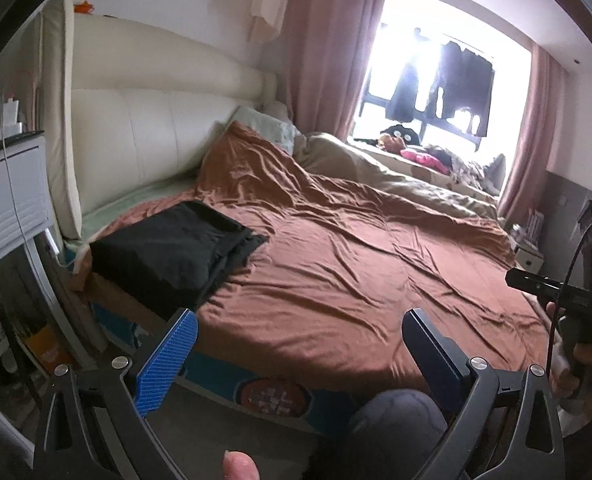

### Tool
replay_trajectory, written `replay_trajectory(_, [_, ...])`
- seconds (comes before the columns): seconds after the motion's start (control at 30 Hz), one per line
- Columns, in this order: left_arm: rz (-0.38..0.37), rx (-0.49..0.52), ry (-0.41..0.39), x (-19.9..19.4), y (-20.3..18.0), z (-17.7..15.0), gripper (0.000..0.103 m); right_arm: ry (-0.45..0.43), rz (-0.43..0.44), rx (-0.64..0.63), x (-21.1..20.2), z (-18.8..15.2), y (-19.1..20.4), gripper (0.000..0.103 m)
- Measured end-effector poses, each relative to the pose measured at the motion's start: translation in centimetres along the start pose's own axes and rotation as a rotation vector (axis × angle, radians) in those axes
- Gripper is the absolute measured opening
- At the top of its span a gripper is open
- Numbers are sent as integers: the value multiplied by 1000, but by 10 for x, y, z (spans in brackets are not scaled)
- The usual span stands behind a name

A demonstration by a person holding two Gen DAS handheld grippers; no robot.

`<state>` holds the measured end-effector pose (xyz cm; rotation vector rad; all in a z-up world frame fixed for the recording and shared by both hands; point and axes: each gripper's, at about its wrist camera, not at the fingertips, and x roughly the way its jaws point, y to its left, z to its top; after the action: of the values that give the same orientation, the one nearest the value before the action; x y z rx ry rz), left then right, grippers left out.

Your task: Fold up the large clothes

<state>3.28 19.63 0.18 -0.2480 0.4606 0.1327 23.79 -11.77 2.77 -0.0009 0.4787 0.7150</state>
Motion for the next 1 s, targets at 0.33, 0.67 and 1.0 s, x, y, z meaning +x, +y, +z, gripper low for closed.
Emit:
replay_trajectory(0.33, [-26, 101, -21, -26, -46, -36, 103, -30, -27, 4, -56, -55, -6, 103])
replay_trajectory(0.67, [-61, 119, -62, -43, -75, -69, 103, -54, -87, 20, -86, -104, -17, 103])
replay_trajectory(1.0, [-79, 136, -51, -45, -85, -84, 103, -92, -88, 53, -104, -129, -21, 103])
